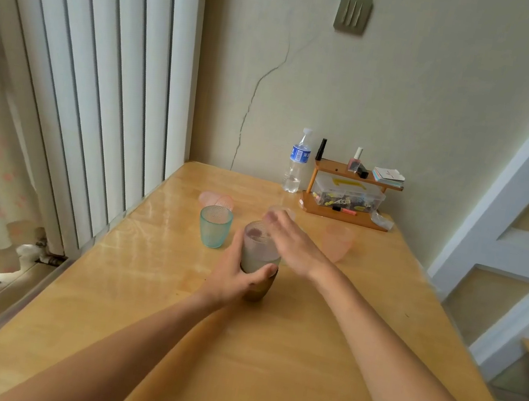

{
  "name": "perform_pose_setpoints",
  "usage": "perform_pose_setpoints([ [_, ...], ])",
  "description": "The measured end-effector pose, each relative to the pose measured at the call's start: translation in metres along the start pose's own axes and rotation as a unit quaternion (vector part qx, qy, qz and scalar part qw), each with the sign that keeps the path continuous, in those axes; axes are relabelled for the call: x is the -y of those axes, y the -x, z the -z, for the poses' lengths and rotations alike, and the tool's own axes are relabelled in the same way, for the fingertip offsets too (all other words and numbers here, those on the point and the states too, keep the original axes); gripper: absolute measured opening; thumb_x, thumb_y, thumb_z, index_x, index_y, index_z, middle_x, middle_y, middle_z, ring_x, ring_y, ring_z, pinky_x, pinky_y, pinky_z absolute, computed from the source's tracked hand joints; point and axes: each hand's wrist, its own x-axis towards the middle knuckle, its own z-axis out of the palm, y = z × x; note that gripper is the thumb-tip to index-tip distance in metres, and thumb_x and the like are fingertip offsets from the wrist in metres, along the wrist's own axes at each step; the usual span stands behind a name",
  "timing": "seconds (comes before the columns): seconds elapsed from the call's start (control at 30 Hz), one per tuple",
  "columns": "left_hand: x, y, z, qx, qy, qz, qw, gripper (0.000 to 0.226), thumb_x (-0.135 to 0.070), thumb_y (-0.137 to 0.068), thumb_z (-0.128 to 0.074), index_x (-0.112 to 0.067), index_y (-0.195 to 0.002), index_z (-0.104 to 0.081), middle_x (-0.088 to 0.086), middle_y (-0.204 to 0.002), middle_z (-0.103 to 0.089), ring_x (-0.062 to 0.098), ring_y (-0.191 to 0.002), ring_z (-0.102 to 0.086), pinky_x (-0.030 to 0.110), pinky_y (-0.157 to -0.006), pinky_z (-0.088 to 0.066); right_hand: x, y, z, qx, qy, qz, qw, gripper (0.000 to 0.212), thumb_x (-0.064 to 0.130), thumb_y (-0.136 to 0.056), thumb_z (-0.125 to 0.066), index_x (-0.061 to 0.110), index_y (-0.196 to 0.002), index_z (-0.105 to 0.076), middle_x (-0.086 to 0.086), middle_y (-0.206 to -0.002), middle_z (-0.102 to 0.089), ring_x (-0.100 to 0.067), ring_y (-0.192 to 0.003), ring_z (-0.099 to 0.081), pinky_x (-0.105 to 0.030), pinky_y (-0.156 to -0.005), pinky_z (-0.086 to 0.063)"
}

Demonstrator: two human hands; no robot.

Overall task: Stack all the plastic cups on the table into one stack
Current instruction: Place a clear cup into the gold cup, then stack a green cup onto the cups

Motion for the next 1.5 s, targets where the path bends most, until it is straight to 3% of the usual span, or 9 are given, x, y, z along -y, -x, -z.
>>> perform_pose_setpoints([
  [0.13, 0.0, 0.001, -0.008, -0.03, 0.009, -0.008, 0.999, 0.067, -0.04, -0.076, -0.079, -0.02, -0.134, -0.054, -0.013, -0.123, -0.07, 0.006, -0.117, -0.066, 0.02, -0.102, -0.051, -0.035, -0.022, 0.008, -0.186, 0.021, -0.043, 0.981, 0.04, 0.047, -0.107, -0.04, 0.017, -0.12, -0.064, -0.01, -0.134, -0.062, -0.03, -0.127, -0.057, -0.042, -0.106, -0.046],
  [0.3, 0.003, -0.001, -0.007, -0.025, 0.015, -0.003, 1.0, 0.064, -0.032, -0.074, -0.081, -0.021, -0.132, -0.055, -0.012, -0.121, -0.071, 0.005, -0.114, -0.068, 0.015, -0.1, -0.05, -0.086, -0.032, -0.009, -0.118, 0.185, -0.086, 0.972, 0.025, 0.026, -0.098, -0.063, 0.02, -0.121, -0.069, 0.0, -0.137, -0.055, -0.026, -0.119, -0.062, -0.042, -0.098, -0.052],
  [0.47, 0.0, -0.002, -0.007, -0.023, 0.014, 0.001, 1.0, 0.062, -0.029, -0.073, -0.081, -0.025, -0.129, -0.056, -0.01, -0.12, -0.072, 0.005, -0.112, -0.068, 0.014, -0.099, -0.051, -0.095, -0.036, -0.014, -0.172, 0.186, -0.016, 0.967, 0.012, 0.018, -0.094, -0.066, 0.019, -0.083, -0.06, 0.001, -0.099, -0.061, -0.026, -0.089, -0.061, -0.041, -0.077, -0.052],
  [0.7, 0.003, -0.004, -0.005, -0.018, -0.008, 0.003, 1.0, 0.063, -0.027, -0.074, -0.082, -0.019, -0.13, -0.056, -0.01, -0.118, -0.071, 0.0, -0.109, -0.066, 0.015, -0.099, -0.05, -0.022, -0.018, 0.033, -0.305, 0.144, 0.148, 0.93, 0.016, 0.024, -0.095, -0.064, 0.012, -0.086, -0.059, 0.0, -0.088, -0.063, -0.015, -0.069, -0.049, -0.03, -0.062, -0.039],
  [0.87, 0.005, -0.004, -0.002, -0.014, -0.026, -0.009, 1.0, 0.062, -0.016, -0.081, -0.086, -0.026, -0.134, -0.054, -0.002, -0.122, -0.072, 0.02, -0.117, -0.069, 0.038, -0.104, -0.055, 0.024, 0.01, 0.043, -0.211, 0.168, 0.237, 0.933, 0.02, 0.028, -0.094, -0.065, 0.014, -0.083, -0.056, 0.007, -0.08, -0.053, -0.009, -0.065, -0.042, -0.028, -0.062, -0.039],
  [1.0, 0.0, -0.002, 0.007, 0.014, -0.056, -0.017, 0.998, 0.075, -0.019, -0.087, -0.087, -0.05, -0.137, -0.041, -0.011, -0.134, -0.064, -0.006, -0.122, -0.062, 0.021, -0.104, -0.051, 0.025, 0.017, 0.028, -0.084, 0.245, 0.192, 0.947, 0.026, 0.04, -0.095, -0.06, 0.016, -0.083, -0.059, 0.005, -0.086, -0.059, -0.016, -0.078, -0.054, -0.037, -0.071, -0.05],
  [1.3, -0.039, -0.013, 0.002, -0.072, -0.027, -0.048, 0.996, 0.081, -0.054, -0.084, -0.074, -0.03, -0.151, -0.035, -0.044, -0.129, -0.052, -0.009, -0.124, -0.058, 0.025, -0.105, -0.053, 0.015, 0.018, 0.031, -0.04, 0.068, 0.16, 0.984, 0.055, 0.052, -0.108, -0.035, 0.01, -0.098, -0.068, 0.011, -0.083, -0.067, -0.016, -0.074, -0.063, -0.042, -0.078, -0.055],
  [1.4, -0.038, -0.016, -0.007, -0.111, -0.036, -0.049, 0.992, 0.076, -0.05, -0.081, -0.072, -0.031, -0.147, -0.04, -0.017, -0.139, -0.053, 0.008, -0.131, -0.055, 0.046, -0.112, -0.05, -0.013, -0.003, 0.044, -0.175, -0.032, 0.144, 0.974, 0.042, 0.038, -0.11, -0.037, 0.01, -0.106, -0.069, 0.016, -0.088, -0.068, 0.003, -0.065, -0.059, -0.028, -0.072, -0.05],
  [1.5, -0.036, -0.016, -0.013, -0.131, -0.041, -0.052, 0.989, 0.074, -0.046, -0.079, -0.071, -0.031, -0.145, -0.042, -0.003, -0.138, -0.054, 0.021, -0.131, -0.055, 0.051, -0.113, -0.049, -0.064, -0.027, 0.053, -0.304, 0.1, 0.005, 0.947, 0.02, 0.026, -0.103, -0.051, 0.015, -0.111, -0.067, -0.001, -0.119, -0.062, -0.018, -0.102, -0.063, -0.039, -0.088, -0.055],
])
